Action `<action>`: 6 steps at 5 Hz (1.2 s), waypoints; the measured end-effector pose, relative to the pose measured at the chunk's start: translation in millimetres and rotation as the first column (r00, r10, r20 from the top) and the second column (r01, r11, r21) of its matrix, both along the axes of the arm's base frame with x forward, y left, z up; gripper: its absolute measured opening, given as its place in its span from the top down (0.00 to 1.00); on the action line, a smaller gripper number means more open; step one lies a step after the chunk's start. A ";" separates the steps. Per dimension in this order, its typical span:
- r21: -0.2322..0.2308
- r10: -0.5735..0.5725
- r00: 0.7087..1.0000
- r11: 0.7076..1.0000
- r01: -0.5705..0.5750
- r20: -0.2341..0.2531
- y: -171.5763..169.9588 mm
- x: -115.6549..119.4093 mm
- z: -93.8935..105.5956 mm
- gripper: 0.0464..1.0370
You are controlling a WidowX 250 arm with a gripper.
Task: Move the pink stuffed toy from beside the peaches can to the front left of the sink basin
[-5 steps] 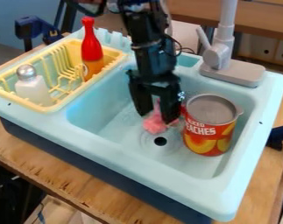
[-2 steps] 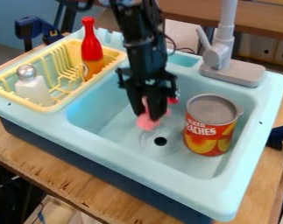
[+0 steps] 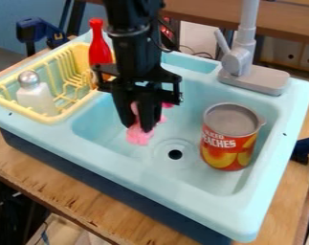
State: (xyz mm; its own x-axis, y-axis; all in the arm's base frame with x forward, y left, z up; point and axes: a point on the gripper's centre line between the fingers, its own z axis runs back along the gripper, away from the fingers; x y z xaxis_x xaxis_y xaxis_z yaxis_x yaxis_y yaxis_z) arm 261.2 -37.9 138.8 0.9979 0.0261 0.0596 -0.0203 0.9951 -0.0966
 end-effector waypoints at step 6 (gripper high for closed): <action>-0.049 0.044 0.986 0.997 -0.053 -0.164 -1.2 -11.3 -35.9 0.05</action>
State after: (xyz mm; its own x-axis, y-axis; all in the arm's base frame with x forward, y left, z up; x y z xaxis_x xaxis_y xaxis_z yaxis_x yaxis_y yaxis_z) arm 249.9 -39.1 102.9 0.9917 0.0734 -0.1058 -0.0880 0.9861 -0.1408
